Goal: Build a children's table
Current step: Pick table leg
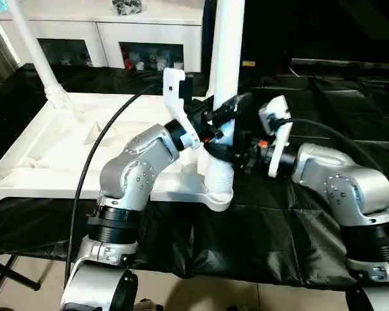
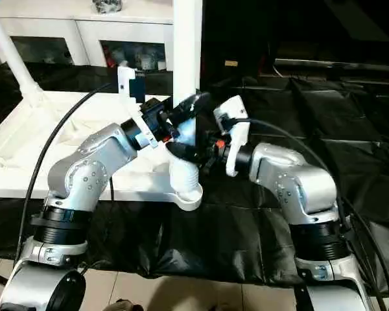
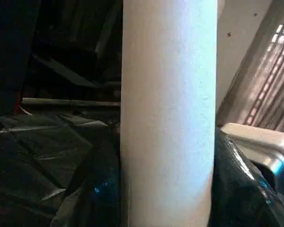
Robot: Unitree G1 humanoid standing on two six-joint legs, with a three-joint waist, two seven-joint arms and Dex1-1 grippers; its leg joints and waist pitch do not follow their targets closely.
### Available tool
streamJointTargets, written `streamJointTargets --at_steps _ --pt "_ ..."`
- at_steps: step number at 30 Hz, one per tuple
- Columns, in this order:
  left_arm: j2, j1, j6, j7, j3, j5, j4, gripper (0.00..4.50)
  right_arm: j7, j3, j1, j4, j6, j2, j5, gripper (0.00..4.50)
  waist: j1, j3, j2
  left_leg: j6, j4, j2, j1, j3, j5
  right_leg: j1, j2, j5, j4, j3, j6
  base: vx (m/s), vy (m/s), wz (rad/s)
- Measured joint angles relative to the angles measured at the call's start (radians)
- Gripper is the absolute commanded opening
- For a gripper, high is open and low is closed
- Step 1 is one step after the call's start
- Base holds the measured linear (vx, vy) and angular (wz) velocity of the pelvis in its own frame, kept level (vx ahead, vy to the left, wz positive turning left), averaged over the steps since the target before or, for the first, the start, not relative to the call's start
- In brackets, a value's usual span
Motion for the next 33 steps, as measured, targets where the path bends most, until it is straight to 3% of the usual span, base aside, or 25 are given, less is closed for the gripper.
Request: streamJointTargets --at_steps 5,15,26,33 --pt "0.010 0.004 0.008 -0.022 -0.006 -0.001 -0.018 1.88 0.027 0.030 0.000 0.010 0.025 -0.017 0.000 3.37 0.000 0.000 0.000 0.000 0.000 0.000 0.000 0.000 0.000 0.000 0.000 0.000 0.000 0.000 0.000 0.000 0.000 0.00" --pt "0.022 0.013 0.013 -0.044 -0.020 -0.008 -0.034 1.88 0.035 0.033 0.000 0.013 0.044 -0.016 0.009 3.37 0.000 0.000 -0.002 0.000 0.000 0.000 0.000 0.000 0.000 0.000 0.000 0.000 0.000 0.000 0.000 0.000 0.000 0.00" --pt "0.029 0.018 0.013 -0.050 -0.023 -0.006 -0.040 1.88 0.038 0.032 -0.020 0.034 0.108 0.001 0.051 2.23 0.000 0.000 -0.006 0.000 0.000 0.000 0.000 0.000 0.000 0.000 0.000 0.000 0.000 0.000 0.000 0.000 0.000 0.00" --pt "0.028 0.018 0.009 -0.045 -0.023 0.002 -0.039 1.88 0.038 0.032 -0.028 0.039 0.122 0.004 0.058 1.97 0.001 0.000 -0.007 0.000 0.000 0.000 0.000 0.000 0.000 0.000 0.000 0.000 0.000 0.000 0.000 0.000 0.000 0.00"
